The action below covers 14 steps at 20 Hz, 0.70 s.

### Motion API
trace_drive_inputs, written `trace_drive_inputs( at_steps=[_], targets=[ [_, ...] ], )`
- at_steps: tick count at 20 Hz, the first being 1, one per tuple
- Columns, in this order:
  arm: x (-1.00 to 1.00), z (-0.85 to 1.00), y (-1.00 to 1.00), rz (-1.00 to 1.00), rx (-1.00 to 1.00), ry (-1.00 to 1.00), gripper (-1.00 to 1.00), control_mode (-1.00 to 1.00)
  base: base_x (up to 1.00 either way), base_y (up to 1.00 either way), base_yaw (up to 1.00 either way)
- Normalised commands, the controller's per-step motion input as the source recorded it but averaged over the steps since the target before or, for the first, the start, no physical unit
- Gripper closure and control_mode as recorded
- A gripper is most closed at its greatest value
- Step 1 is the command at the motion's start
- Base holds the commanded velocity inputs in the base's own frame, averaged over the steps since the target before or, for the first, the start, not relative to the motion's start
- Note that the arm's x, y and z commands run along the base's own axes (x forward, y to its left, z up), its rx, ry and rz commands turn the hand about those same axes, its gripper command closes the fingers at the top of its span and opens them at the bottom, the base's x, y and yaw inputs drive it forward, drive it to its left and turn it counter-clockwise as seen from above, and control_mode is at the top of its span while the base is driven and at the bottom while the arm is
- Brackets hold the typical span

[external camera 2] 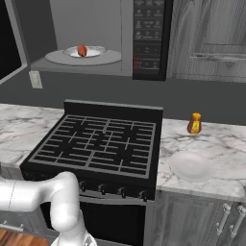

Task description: Pick the sweet potato from the counter and place it in the microwave. Then turn on the microwave.

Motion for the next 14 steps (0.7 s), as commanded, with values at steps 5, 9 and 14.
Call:
trace_drive_inputs(
  at_steps=[5, 9, 14],
  targets=[
    [0.00, 0.00, -0.24, 0.00, 0.00, 0.00, 1.00, -1.00, 0.00, 0.00, 0.00],
    [0.00, 0.00, -0.27, 0.00, 0.00, 0.00, 1.00, -1.00, 0.00, 0.00, 0.00],
    [-0.01, 0.00, -0.33, 0.00, 0.00, 0.00, 1.00, -1.00, 0.00, 0.00, 0.00]
  ],
)
